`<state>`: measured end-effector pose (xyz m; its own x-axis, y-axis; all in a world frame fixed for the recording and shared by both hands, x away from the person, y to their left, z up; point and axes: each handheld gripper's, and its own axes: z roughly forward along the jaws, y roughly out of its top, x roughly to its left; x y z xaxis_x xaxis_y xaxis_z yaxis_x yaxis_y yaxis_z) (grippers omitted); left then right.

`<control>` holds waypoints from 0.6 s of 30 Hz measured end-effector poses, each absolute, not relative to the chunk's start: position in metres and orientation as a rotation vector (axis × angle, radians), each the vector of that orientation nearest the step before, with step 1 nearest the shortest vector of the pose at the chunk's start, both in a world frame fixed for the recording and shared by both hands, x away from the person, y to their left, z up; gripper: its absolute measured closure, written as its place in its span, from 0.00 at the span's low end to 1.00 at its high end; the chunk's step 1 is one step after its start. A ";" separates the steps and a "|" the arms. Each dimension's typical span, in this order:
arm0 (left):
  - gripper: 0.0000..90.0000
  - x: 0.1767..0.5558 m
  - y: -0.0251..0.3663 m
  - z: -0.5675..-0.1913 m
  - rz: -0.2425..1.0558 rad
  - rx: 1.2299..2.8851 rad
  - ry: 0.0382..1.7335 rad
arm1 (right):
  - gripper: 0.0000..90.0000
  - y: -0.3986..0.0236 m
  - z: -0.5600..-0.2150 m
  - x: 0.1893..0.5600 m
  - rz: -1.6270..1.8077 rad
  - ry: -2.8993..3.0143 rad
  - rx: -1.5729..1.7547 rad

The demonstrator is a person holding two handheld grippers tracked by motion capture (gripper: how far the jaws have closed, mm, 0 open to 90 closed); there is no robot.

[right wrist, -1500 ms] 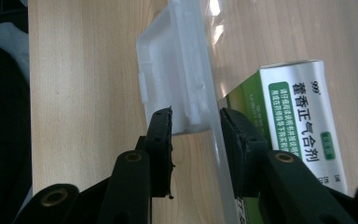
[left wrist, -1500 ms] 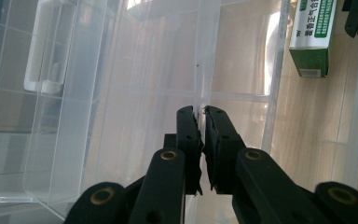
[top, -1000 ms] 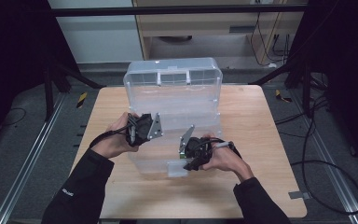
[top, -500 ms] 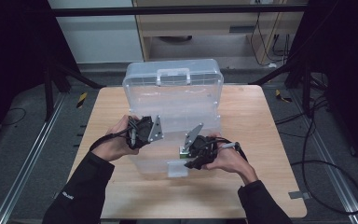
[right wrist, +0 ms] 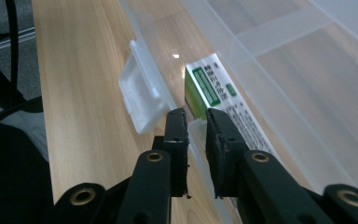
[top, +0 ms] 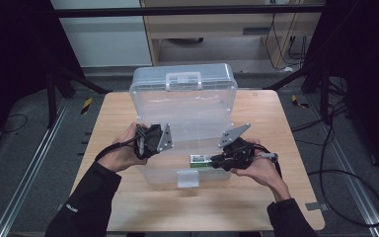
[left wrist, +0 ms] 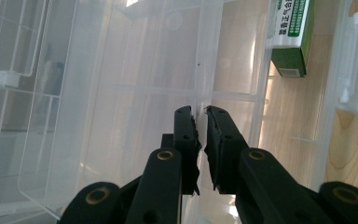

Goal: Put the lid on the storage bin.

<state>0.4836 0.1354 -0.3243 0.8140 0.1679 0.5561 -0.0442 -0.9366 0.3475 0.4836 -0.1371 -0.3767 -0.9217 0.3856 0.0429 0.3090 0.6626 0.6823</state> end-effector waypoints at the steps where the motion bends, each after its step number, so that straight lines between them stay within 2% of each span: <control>1: 0.91 0.484 0.135 -0.324 0.861 2.652 0.092 | 0.90 -0.139 -0.377 0.482 1.107 2.766 0.590; 9: 0.90 0.483 0.135 -0.325 0.858 2.652 0.093 | 1.00 -0.154 -0.370 0.478 1.212 2.674 0.636; 18: 0.90 0.484 0.135 -0.325 0.857 2.651 0.099 | 1.00 -0.163 -0.356 0.478 1.357 2.539 0.709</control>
<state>0.4835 0.1348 -0.3252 0.8143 0.1719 0.5544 -0.0413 -0.9356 0.3507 0.4776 -0.1634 -0.3562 -0.8710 0.4868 0.0665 0.3257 0.4709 0.8198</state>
